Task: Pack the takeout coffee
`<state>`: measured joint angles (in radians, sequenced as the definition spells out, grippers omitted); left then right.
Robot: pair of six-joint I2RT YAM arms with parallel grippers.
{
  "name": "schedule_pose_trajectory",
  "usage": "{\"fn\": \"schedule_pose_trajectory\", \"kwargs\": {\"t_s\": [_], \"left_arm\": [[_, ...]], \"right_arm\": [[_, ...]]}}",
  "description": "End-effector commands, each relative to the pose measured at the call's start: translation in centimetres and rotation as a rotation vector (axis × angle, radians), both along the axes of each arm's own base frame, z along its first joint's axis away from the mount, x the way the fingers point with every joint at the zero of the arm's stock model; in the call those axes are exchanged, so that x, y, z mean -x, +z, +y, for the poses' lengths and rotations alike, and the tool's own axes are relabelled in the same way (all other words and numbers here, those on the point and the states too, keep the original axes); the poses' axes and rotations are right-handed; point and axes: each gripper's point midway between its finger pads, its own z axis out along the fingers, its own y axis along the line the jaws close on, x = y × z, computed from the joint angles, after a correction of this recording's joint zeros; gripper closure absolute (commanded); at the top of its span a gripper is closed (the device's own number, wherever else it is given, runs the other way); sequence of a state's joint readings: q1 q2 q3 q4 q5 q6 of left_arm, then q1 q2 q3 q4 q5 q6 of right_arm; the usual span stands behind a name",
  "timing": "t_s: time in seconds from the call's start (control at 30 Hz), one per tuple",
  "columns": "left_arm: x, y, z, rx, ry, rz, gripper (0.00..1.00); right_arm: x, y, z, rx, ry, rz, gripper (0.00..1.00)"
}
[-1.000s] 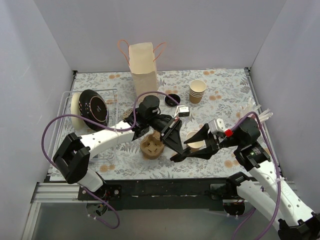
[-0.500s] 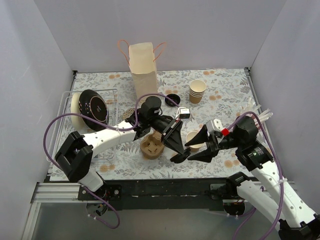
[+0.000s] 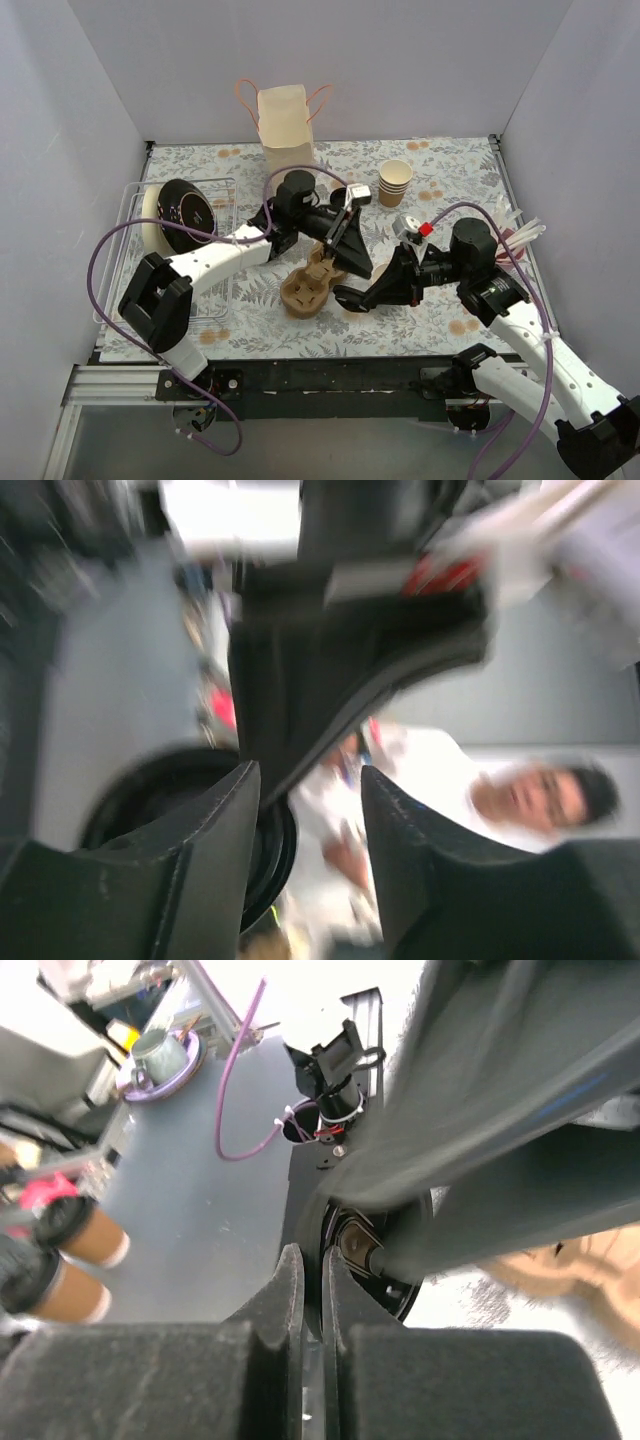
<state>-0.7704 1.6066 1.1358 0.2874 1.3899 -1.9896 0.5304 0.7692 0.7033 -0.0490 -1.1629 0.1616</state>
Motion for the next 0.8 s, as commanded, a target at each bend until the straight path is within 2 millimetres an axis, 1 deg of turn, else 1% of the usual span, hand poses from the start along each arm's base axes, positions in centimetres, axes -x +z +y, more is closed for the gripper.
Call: {"fn": "schedule_pose_trajectory", "kwargs": {"t_s": [0.0, 0.03, 0.07, 0.1, 0.13, 0.17, 0.2, 0.23, 0.27, 0.3, 0.33, 0.37, 0.4, 0.43, 0.47, 0.57, 0.63, 0.7, 0.77], "left_arm": [[-9.8, 2.3, -0.9, 0.084, 0.406, -0.274, 0.52], [-12.6, 2.1, -1.1, 0.067, 0.543, -0.38, 0.5], [-14.4, 1.8, -0.4, 0.058, 0.587, -0.521, 0.47], [-15.2, 1.6, -0.1, 0.061, 0.612, -0.599, 0.46], [-15.7, 2.0, 0.4, 0.088, 0.634, -0.675, 0.46], [-16.2, 0.4, 1.5, 0.09, 0.641, -0.703, 0.48], [-15.9, 0.2, 2.3, 0.144, 0.626, -0.765, 0.49], [-14.5, 2.7, 3.5, 0.327, 0.572, -0.885, 0.5], [-13.3, 0.3, 4.5, 0.336, 0.543, -0.864, 0.5], [-12.5, 0.5, 5.0, 0.383, 0.524, -0.882, 0.5], [-10.8, 1.4, 5.8, 0.488, 0.449, -0.97, 0.5], [-10.0, 1.1, 6.0, 0.515, 0.398, -0.984, 0.48], [-9.6, 1.2, 6.2, 0.532, 0.357, -0.994, 0.48], [-9.2, 0.7, 6.2, 0.516, 0.318, -0.958, 0.48], [-8.5, 0.7, 6.4, 0.526, 0.27, -0.951, 0.48], [-7.1, 0.8, 7.1, 0.538, 0.21, -0.938, 0.45], [-6.5, 1.0, 7.0, 0.549, 0.188, -0.944, 0.44], [-6.2, 1.8, 6.8, 0.556, 0.183, -0.956, 0.43], [-6.1, 1.6, 6.4, 0.546, 0.184, -0.953, 0.42]], "right_arm": [[-1.1, 1.9, 0.8, 0.002, -0.059, 0.141, 0.99], [-0.9, 2.0, 0.8, 0.012, -0.045, 0.188, 0.99], [-0.9, 2.2, 0.9, 0.013, -0.048, 0.205, 0.99], [-1.1, 2.4, 0.9, 0.013, -0.058, 0.223, 0.99], [-1.0, 2.8, 0.9, 0.009, -0.065, 0.256, 0.99], [-1.0, 3.2, 0.9, 0.002, -0.067, 0.27, 0.99], [-1.1, 4.5, 1.0, -0.047, -0.062, 0.227, 0.99], [-0.6, 4.9, 0.9, -0.047, -0.046, 0.334, 0.99], [-0.7, 5.7, 0.9, -0.074, -0.041, 0.332, 0.99], [-1.2, 6.6, 0.7, -0.106, -0.049, 0.321, 0.99], [-1.4, 6.9, 0.7, -0.106, -0.046, 0.34, 0.99], [-1.4, 7.2, 0.6, -0.103, -0.043, 0.392, 0.99], [-1.8, 7.7, 0.3, -0.122, -0.049, 0.374, 0.99], [-2.1, 7.5, 0.3, -0.115, -0.05, 0.393, 0.99], [-2.1, 7.6, 0.2, -0.109, -0.048, 0.417, 0.99], [-2.1, 7.3, 0.1, -0.074, -0.015, 0.438, 0.99], [-2.4, 7.0, 0.1, -0.055, -0.015, 0.466, 0.99], [-2.9, 6.9, 0.2, -0.054, -0.023, 0.473, 0.99], [-3.2, 6.9, 0.3, -0.056, -0.032, 0.483, 0.99]]}}
